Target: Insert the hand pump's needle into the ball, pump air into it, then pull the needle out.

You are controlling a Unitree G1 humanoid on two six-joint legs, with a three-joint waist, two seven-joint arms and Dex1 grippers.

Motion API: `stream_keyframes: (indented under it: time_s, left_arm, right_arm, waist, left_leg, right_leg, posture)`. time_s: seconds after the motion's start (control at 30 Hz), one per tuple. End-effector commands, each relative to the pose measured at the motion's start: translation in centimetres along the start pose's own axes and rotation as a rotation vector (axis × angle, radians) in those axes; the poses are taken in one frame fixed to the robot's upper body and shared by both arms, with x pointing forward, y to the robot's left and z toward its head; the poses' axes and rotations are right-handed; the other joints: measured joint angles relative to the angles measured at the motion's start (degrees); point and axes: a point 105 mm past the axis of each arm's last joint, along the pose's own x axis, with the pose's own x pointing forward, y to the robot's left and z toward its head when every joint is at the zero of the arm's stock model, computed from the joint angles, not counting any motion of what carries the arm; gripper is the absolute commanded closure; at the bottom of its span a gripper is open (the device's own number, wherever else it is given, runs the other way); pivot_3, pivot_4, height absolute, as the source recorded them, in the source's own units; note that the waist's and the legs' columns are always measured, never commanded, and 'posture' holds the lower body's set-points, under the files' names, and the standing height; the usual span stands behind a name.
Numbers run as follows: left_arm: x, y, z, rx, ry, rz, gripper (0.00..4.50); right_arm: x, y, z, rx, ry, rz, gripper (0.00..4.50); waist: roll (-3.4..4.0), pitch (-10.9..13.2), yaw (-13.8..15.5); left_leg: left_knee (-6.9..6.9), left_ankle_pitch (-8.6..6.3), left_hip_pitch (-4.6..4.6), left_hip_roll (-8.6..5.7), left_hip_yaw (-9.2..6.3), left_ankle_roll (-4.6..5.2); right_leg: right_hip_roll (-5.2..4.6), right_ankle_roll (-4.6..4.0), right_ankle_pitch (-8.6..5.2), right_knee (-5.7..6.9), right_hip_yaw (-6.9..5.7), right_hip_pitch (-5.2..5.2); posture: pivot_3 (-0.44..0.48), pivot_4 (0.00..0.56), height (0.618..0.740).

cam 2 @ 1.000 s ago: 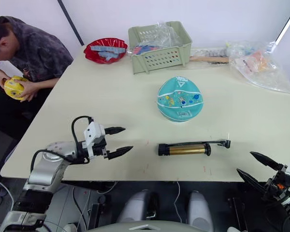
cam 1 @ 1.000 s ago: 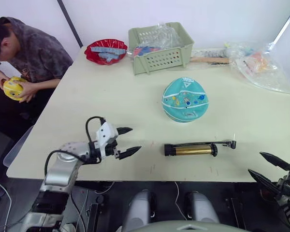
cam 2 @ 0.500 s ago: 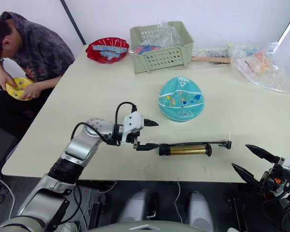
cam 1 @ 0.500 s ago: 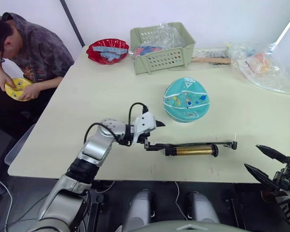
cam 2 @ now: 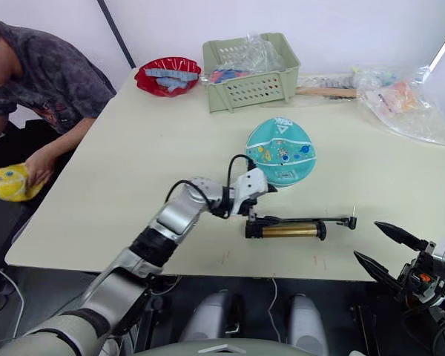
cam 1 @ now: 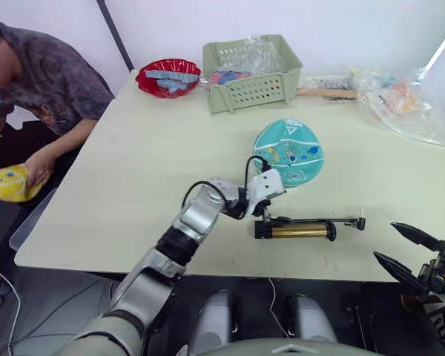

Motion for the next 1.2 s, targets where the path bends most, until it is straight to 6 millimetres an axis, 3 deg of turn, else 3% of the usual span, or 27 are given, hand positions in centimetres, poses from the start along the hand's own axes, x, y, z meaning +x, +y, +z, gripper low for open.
stream_keyframes:
  time_s: [0.03,0.33,0.6,0.77,1.2]
  left_arm:
    - [1.1,0.2,0.7,0.016,0.011,0.011,0.0]
    - [4.2,-0.1,0.3,0.023,0.061,0.032,0.0]
    - [5.6,0.0,-0.1,0.003,0.076,0.025,0.0]
    - [6.1,0.5,0.1,0.017,0.08,0.032,1.02]
    - [7.4,0.0,-0.8,0.055,0.151,-0.038,1.02]
  right_arm:
    - [-0.1,0.1,0.9,-0.033,-0.016,0.008,0.06]
    - [-0.8,0.0,0.7,-0.031,-0.018,-0.015,0.06]
    - [-1.4,-0.3,0.3,-0.027,-0.005,-0.027,0.06]
    - [-1.4,-0.2,0.1,-0.025,-0.006,-0.027,0.0]
    - [-1.6,-0.3,-0.4,-0.023,-0.003,-0.029,0.0]
  waist:
    - [-0.02,0.0,-0.1]
    - [-0.04,0.0,-0.1]
    - [-0.07,0.0,0.1]
    - [-0.09,0.0,-0.1]
    - [-0.11,0.1,-0.1]
  left_leg:
    - [0.0,0.0,0.0,0.0,0.0,0.0]
    - [0.0,0.0,-0.02,0.02,-0.05,0.0]
    - [0.0,-0.01,-0.04,0.02,-0.08,0.0]
    - [0.0,-0.01,-0.06,0.02,-0.09,0.01]
    - [0.01,-0.01,-0.13,0.02,-0.1,0.01]
  right_leg:
    - [0.01,0.0,0.0,0.0,0.0,0.0]
    - [0.05,-0.01,0.0,0.0,0.0,-0.03]
    - [0.02,-0.02,0.0,0.0,-0.02,-0.03]
    - [0.04,-0.02,0.0,0.0,-0.02,-0.06]
    - [0.02,-0.03,0.0,0.0,-0.04,-0.11]
  posture:
    - [0.0,0.15,0.74]
    - [0.0,0.15,0.74]
    - [0.0,0.15,0.74]
    - [0.0,0.15,0.74]
    - [0.0,0.15,0.74]
